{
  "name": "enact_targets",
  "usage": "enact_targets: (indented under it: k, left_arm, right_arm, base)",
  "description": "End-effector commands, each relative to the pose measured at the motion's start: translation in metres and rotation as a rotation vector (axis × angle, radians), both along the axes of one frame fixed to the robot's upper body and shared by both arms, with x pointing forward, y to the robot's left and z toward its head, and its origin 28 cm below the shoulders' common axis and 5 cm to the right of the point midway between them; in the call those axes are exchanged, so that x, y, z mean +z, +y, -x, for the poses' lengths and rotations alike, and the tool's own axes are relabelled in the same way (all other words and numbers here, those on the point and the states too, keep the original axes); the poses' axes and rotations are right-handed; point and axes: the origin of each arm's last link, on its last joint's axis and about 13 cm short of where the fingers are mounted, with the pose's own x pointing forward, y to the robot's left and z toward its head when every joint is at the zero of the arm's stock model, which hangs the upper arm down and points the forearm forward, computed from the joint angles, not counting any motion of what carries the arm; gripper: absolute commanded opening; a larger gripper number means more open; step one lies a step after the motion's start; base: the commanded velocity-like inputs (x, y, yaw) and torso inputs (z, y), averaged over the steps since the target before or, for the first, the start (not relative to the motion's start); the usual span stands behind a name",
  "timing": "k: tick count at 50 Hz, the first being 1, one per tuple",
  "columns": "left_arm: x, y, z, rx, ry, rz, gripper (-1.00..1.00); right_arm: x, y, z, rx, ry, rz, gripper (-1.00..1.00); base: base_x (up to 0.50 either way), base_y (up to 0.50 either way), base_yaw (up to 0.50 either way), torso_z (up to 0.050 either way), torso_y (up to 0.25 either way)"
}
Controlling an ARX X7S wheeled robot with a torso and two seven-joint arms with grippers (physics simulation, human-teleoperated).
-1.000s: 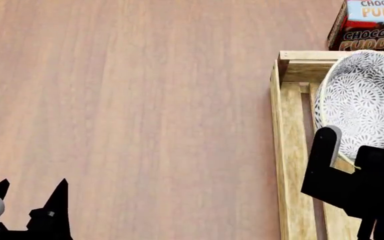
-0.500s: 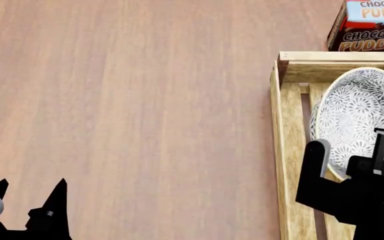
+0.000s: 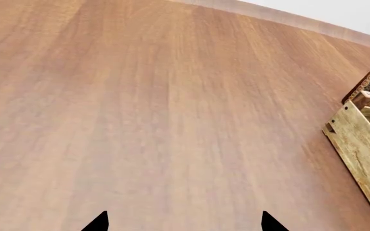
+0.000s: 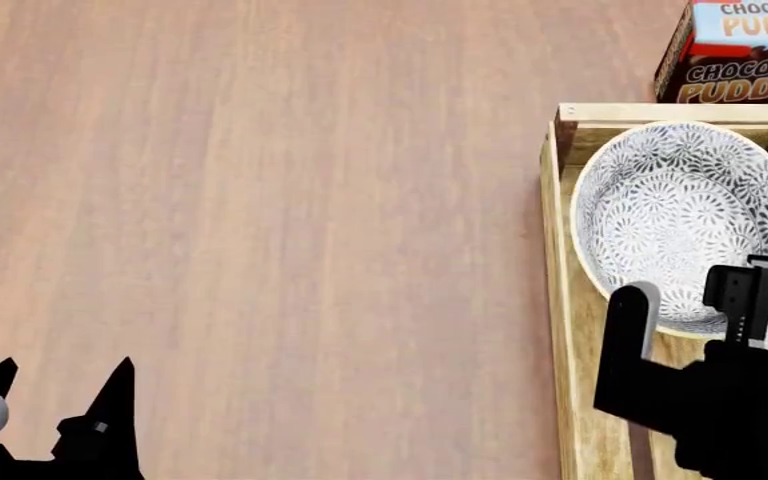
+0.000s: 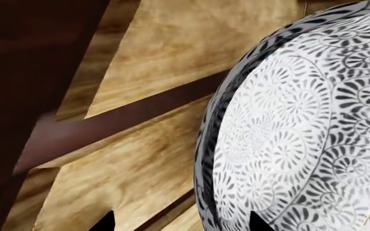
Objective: Pick up the bowl on the left and put it in the tray.
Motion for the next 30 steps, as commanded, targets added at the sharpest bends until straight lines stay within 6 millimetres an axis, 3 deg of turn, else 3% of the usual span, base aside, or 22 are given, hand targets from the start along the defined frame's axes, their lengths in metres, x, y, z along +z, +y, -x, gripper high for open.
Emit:
enact_targets:
  k: [1,10,16,22,30]
  left_arm:
    - [0.0,0.0,0.001,-0.001,-0.001,0.001,1.0]
    - [0.001,-0.001,0.0,-0.001,-0.002,0.0,1.0]
    - [0.002,-0.001,0.001,-0.002,-0.005,0.001,1.0]
    - [0.001,0.0,0.001,-0.001,-0.001,0.005,1.0]
    - [0.001,-0.001,0.002,-0.003,-0.001,0.001,1.0]
  right_arm:
    - [-0.002,0.001,0.007,0.006,0.043,-0.019,1.0]
    - [0.01,0.004,0.017,0.038,0.051,-0.034,1.0]
    - [0.031,0.005,0.029,0.062,0.023,-0.043,1.0]
    - [0.058,0.009,0.055,0.14,-0.092,-0.028,1.0]
    - [0.075,0.006,0.073,0.152,-0.137,-0.046,1.0]
  base:
    - [0.0,0.0,0.0,0.0,-0.01]
    - [0.0,0.0,0.0,0.0,0.0]
    - [0.0,0.0,0.0,0.0,0.0]
    - [0.0,0.0,0.0,0.0,0.0]
    - [0.0,0.0,0.0,0.0,0.0]
